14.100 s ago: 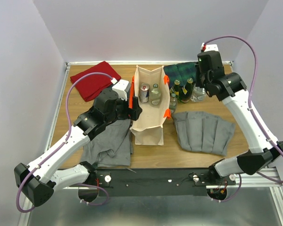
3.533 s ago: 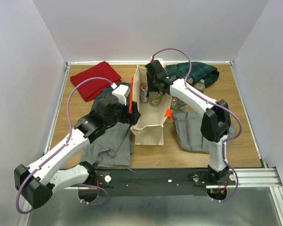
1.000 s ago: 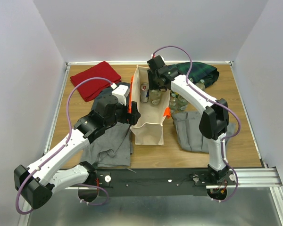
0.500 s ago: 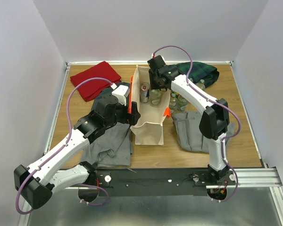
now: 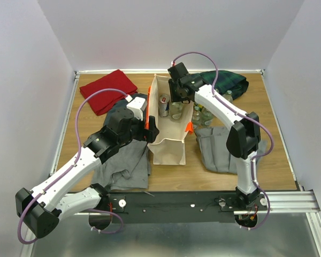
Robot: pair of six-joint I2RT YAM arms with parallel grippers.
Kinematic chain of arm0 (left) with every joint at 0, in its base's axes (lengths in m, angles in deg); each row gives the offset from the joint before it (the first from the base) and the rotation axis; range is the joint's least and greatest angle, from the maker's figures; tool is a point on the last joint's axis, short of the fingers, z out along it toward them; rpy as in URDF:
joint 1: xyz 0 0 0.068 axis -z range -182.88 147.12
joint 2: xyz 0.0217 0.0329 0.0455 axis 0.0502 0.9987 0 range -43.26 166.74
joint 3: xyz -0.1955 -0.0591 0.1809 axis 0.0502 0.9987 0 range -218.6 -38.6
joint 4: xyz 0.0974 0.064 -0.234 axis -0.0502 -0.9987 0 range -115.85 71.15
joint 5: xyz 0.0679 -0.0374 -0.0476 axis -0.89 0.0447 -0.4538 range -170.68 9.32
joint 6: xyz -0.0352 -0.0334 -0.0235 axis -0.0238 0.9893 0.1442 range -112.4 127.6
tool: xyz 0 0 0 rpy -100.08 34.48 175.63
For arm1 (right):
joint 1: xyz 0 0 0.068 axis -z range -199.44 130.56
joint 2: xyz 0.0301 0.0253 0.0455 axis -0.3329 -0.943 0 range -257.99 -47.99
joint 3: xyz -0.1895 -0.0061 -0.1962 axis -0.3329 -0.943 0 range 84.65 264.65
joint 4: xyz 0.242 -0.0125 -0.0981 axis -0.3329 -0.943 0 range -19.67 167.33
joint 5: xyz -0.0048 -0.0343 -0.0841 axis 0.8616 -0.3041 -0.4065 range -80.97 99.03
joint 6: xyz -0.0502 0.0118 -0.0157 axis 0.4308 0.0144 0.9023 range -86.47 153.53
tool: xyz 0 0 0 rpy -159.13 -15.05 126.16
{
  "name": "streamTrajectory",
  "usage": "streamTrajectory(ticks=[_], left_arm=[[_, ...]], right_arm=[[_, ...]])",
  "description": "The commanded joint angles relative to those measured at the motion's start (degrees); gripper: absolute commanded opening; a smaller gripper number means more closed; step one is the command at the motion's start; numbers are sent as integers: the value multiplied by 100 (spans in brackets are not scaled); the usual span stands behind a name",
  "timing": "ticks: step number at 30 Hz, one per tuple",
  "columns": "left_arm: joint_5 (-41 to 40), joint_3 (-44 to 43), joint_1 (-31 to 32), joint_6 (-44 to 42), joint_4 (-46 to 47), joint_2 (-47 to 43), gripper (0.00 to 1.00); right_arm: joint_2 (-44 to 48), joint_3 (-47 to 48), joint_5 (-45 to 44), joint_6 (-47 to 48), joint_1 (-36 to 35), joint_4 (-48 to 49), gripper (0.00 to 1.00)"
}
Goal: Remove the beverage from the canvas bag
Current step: Take out the drink from the canvas bag.
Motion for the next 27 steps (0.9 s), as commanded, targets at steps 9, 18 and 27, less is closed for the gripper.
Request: streamTrajectory(ticks=[9, 18, 27], left_arm=[[-46, 17, -35, 4, -49, -28, 99], [-55, 0, -35, 4, -57, -28, 99], [-63, -9, -35, 12, -84, -28, 99]], right_arm=[[753, 184, 466, 516, 9, -175, 1], [982, 272, 589, 596, -35, -281, 1], [1192, 263, 843, 622, -70, -351, 1]])
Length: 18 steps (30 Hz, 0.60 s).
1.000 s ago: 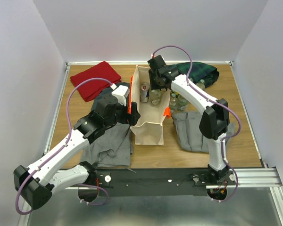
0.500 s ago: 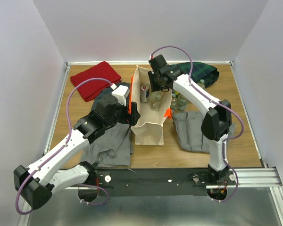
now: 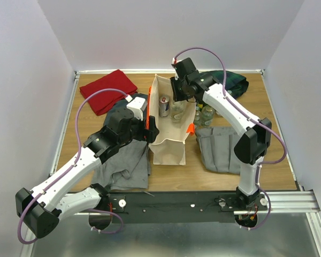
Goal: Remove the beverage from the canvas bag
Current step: Take out the drink from the canvas bag.
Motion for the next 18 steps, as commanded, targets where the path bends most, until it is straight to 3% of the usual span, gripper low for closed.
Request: streamTrajectory(ticks=[1, 18], left_arm=[[-83, 0, -35, 10, -84, -37, 99], [40, -88, -35, 2, -14, 42, 99]], right_arm=[[476, 278, 323, 93, -53, 160, 1], [818, 366, 1044, 102, -79, -121, 1]])
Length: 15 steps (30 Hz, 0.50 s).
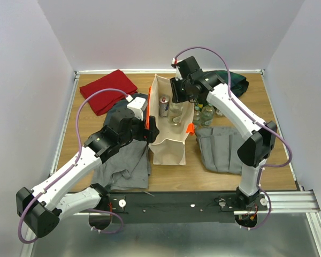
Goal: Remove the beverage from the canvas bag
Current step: Take out the drink from the canvas bag.
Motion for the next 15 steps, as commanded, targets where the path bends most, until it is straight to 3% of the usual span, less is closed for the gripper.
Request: streamTrajectory(ticks=[1, 15], left_arm=[[46, -88, -35, -9, -3, -25, 99], [3, -167, -35, 43, -152, -96, 99]], right_arm=[[548, 340, 380, 8, -44, 211, 1], [969, 463, 626, -45, -44, 185, 1]])
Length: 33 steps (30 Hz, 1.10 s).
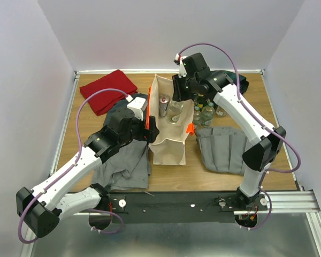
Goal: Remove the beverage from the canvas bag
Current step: Take out the drink from the canvas bag.
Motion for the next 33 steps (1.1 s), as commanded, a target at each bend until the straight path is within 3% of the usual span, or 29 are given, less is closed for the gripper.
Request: streamTrajectory(ticks=[1, 33], left_arm=[[3, -174, -35, 41, -161, -81, 99], [-15, -271, -35, 50, -117, -133, 99]], right_arm=[[572, 415, 226, -53, -44, 300, 1], [1240, 609, -740, 8, -44, 450, 1]])
